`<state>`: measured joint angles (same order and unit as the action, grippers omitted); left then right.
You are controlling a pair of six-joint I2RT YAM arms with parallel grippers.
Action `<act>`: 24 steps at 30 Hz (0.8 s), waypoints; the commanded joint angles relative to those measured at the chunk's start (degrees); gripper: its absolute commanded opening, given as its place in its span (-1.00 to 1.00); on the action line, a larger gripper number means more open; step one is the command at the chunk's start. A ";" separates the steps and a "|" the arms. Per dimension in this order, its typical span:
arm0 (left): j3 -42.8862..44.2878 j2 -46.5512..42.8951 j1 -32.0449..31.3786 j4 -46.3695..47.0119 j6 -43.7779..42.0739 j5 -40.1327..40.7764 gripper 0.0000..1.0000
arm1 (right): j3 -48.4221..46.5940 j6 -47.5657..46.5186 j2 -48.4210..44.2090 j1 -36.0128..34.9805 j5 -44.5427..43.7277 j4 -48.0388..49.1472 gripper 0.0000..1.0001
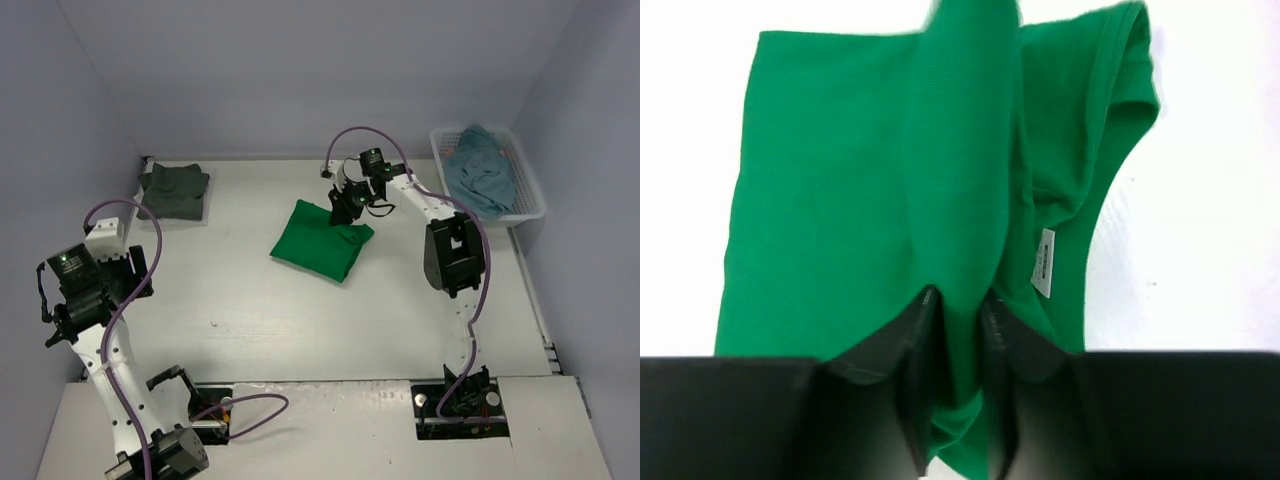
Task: Fold and stack the t-shirts
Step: Fold the tshirt
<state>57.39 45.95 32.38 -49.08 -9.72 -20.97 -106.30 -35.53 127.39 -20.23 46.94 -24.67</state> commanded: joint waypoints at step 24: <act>0.45 -0.43 1.37 1.62 0.31 -3.81 0.18 | 8.65 13.47 -14.44 -0.42 -15.82 15.88 -0.11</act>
<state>56.49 45.06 33.39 -49.08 -9.72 -22.96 -97.71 -23.33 121.62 -19.97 34.22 -11.55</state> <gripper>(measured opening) 0.589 0.424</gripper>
